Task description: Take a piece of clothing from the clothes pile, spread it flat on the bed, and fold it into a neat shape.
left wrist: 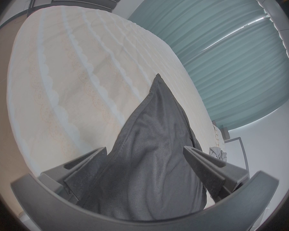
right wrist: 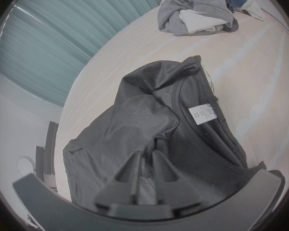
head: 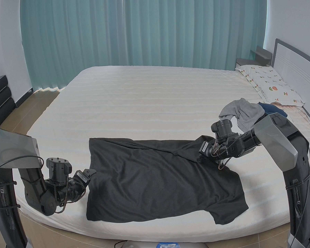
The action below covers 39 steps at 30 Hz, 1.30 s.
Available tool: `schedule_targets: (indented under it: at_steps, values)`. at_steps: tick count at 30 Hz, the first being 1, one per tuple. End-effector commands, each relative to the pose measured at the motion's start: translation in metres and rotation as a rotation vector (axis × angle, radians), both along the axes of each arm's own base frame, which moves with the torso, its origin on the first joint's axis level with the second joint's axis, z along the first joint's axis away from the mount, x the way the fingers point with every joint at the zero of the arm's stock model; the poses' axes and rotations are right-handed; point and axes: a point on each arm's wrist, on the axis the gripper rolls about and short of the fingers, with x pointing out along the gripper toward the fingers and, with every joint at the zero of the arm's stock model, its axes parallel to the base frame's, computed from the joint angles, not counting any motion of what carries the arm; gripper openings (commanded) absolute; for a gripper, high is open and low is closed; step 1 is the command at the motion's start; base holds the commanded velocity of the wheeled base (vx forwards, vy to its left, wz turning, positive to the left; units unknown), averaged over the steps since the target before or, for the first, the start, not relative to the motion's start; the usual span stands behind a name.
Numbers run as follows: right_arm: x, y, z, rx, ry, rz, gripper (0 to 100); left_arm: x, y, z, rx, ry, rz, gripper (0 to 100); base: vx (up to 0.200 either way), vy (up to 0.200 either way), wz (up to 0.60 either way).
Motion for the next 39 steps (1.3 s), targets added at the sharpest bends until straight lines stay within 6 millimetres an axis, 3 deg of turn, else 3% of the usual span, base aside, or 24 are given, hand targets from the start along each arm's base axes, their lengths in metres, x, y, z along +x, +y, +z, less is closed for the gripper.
schedule_targets:
  at_steps: [1,5,9,10,13,19,22,23,25,29,32,35,39]
  values:
    - [0.014,0.000,0.012,0.021,-0.067,-0.011,0,0.000,0.000,-0.001,0.000,0.004,-0.001,100,0.000,0.000,0.00]
    - [0.047,-0.011,0.061,0.085,-0.266,-0.057,0,0.000,0.000,-0.001,0.000,0.004,0.002,100,0.000,0.000,0.00]
    - [0.062,-0.015,0.059,0.076,-0.341,-0.094,0,0.000,0.000,-0.001,-0.001,0.003,0.004,100,0.000,0.000,0.00]
    - [0.067,-0.013,0.066,0.092,-0.439,-0.073,0,0.000,0.000,-0.001,-0.001,0.005,0.004,100,0.000,0.000,0.00]
    - [0.074,-0.008,0.053,0.078,-0.588,-0.032,0,-0.001,0.000,-0.001,-0.001,0.006,0.004,100,0.000,0.000,0.00]
    - [0.080,-0.011,0.027,0.014,-0.703,-0.031,0,-0.002,0.000,-0.001,0.000,0.008,0.004,100,0.000,0.000,0.00]
    - [0.081,-0.010,-0.008,-0.056,-0.678,-0.001,0,-0.002,0.000,-0.002,0.000,0.009,0.004,100,0.000,0.000,0.00]
    - [0.081,-0.010,-0.008,-0.056,-0.678,-0.001,100,-0.002,0.000,-0.002,0.000,0.009,0.004,100,0.000,0.000,0.00]
    - [0.079,-0.011,-0.033,-0.118,-0.652,0.034,100,-0.002,0.000,-0.001,0.001,0.007,0.005,100,0.000,0.000,0.00]
    - [0.079,-0.012,-0.039,-0.120,-0.652,0.032,100,-0.002,0.000,-0.002,0.005,0.008,0.010,100,0.000,0.000,0.00]
    - [0.082,-0.021,-0.029,-0.132,-0.663,-0.005,100,-0.002,0.000,-0.002,0.006,0.008,0.014,100,0.000,0.000,0.00]
    - [0.083,-0.032,-0.006,-0.140,-0.685,-0.037,100,-0.002,-0.001,-0.002,0.006,0.008,0.011,100,0.000,0.000,0.00]
    - [0.067,-0.053,0.005,-0.149,-0.614,-0.030,100,-0.002,-0.001,-0.002,0.007,0.009,0.011,100,0.000,0.000,0.00]
